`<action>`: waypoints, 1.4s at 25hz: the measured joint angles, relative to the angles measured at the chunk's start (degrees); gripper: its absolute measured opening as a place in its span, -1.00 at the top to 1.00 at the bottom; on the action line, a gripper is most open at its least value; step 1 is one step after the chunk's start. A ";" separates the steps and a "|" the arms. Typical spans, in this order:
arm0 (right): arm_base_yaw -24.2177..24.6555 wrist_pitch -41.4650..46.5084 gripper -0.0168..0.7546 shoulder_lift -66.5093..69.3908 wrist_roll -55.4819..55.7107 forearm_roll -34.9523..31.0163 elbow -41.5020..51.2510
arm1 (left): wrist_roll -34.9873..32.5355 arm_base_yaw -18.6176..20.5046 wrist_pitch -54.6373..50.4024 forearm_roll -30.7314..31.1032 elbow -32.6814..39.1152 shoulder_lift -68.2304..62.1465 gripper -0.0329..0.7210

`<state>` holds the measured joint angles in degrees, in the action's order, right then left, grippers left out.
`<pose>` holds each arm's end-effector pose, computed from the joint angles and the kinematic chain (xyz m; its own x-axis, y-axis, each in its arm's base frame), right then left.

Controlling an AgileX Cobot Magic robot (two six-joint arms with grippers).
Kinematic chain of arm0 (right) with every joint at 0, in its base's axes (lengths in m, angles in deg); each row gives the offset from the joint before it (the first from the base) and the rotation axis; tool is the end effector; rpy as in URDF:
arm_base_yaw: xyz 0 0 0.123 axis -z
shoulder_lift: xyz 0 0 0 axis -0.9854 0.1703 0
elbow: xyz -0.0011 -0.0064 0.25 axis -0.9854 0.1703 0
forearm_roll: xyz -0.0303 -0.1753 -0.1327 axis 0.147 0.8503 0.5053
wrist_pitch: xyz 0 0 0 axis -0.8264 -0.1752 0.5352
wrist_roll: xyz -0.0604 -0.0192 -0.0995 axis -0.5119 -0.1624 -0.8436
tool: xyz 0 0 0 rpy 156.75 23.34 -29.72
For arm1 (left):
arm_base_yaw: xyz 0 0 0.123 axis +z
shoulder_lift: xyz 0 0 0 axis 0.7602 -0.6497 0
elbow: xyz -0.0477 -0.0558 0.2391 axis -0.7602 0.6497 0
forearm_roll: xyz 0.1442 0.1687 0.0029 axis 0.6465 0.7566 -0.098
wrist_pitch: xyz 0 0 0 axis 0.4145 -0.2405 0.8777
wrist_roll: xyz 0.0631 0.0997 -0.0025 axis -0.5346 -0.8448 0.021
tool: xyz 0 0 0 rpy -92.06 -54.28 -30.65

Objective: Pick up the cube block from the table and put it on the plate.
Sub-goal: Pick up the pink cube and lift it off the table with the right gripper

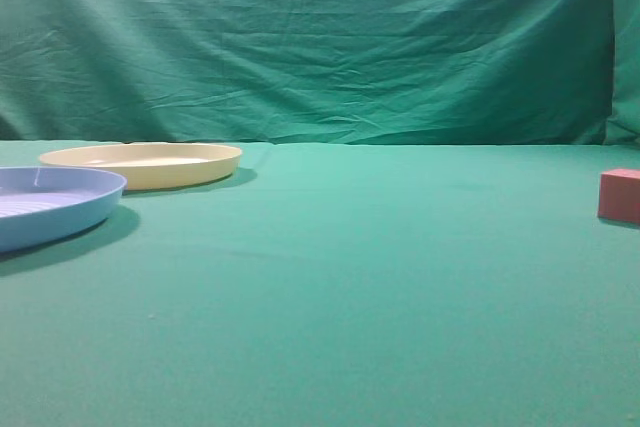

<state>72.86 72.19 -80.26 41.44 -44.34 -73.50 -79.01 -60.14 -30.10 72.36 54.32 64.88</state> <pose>0.0817 0.0152 0.1633 -0.2857 -0.1295 -0.9495 -0.1916 0.9785 -0.0758 0.0834 -0.0079 0.1700 -0.2494 0.1515 -0.9565 0.1498 0.9818 0.1165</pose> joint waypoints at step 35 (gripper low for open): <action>0.00 -18.60 0.96 1.04 0.00 -15.53 -1.45 | 0.00 0.00 0.00 0.00 0.00 0.00 0.91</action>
<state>72.86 53.59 -79.22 41.44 -59.87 -74.95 -79.01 -60.14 -30.10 72.36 54.32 64.88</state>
